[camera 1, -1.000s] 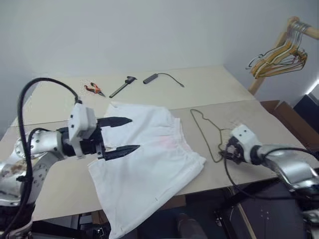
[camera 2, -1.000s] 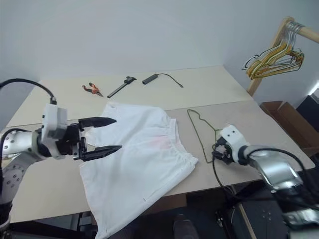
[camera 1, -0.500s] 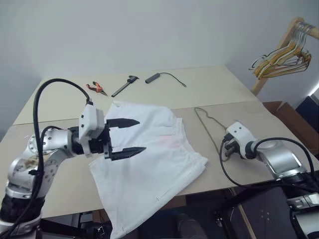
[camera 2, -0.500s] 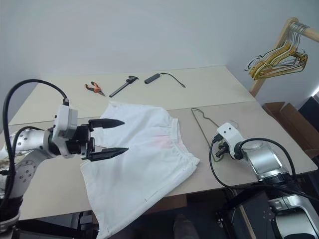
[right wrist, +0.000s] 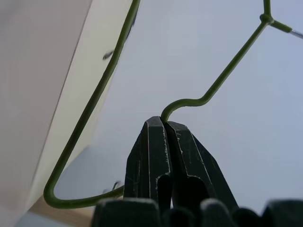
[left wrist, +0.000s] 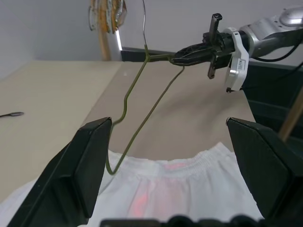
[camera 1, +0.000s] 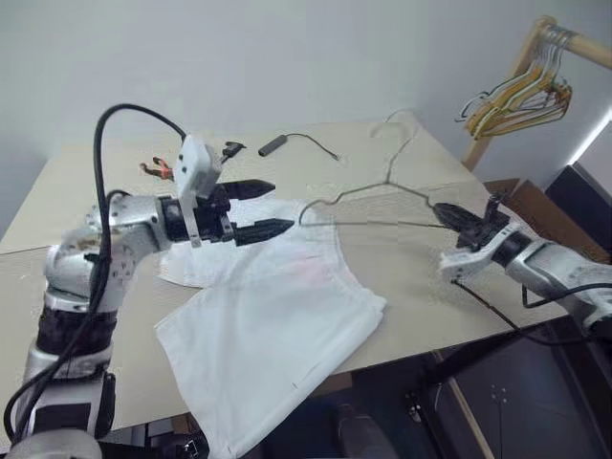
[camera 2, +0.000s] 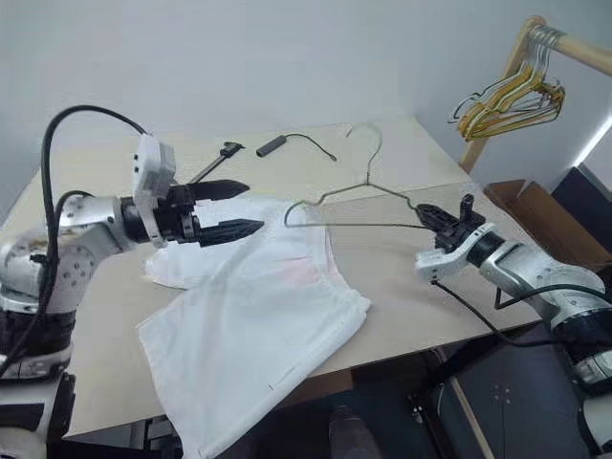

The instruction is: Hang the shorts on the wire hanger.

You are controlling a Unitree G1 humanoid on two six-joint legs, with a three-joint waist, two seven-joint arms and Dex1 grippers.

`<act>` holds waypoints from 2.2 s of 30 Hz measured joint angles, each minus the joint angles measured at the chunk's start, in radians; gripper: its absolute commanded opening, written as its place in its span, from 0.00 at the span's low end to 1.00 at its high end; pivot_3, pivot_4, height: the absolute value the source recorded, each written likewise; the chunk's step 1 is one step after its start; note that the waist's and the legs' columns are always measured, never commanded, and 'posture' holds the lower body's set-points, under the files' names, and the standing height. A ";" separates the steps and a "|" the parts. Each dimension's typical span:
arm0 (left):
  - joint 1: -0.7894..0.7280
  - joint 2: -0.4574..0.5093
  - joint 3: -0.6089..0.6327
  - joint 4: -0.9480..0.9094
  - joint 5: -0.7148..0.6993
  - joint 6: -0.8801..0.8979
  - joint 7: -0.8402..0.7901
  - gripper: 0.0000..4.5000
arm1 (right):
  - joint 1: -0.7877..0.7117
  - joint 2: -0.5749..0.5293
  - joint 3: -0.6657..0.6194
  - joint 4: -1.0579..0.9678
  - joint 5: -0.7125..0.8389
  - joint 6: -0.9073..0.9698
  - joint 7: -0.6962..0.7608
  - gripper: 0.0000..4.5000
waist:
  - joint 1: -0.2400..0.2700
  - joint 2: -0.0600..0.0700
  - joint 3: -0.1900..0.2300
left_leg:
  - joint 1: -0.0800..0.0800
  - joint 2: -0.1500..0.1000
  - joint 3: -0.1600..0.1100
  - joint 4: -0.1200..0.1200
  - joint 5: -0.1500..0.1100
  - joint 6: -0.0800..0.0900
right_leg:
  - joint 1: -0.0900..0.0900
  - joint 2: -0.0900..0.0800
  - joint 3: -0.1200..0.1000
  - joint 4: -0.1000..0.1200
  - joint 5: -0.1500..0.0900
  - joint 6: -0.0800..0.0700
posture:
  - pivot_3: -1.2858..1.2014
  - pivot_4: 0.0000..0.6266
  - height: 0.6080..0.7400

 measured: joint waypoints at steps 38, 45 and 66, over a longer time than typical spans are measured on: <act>-0.110 0.018 -0.284 0.262 0.406 -0.120 -0.180 0.00 | -0.077 -0.009 -0.041 -0.048 0.248 -0.398 0.139 0.81 | -0.073 0.000 0.000 | -0.005 0.000 -0.003 0.003 0.000 0.000 | -0.001 0.000 -0.001 0.002 0.003 -0.005 | 0.48 0.06 1.00; -0.019 0.096 -0.302 0.212 0.521 -0.371 -0.232 0.00 | 0.042 -0.085 -0.016 -0.372 1.366 0.169 1.118 0.99 | -0.054 -0.001 0.000 | -0.005 0.001 -0.006 0.013 -0.001 0.002 | 0.009 -0.001 -0.003 0.002 0.005 -0.002 | 0.49 0.07 1.00; 0.025 0.088 -0.247 0.095 0.501 -0.381 -0.262 0.00 | -0.225 0.215 -0.007 -0.352 1.219 1.010 1.658 0.16 | 0.080 0.001 -0.001 | -0.020 0.001 -0.004 0.020 -0.002 0.004 | -0.014 0.000 -0.005 0.007 0.008 -0.004 | 0.51 0.07 1.00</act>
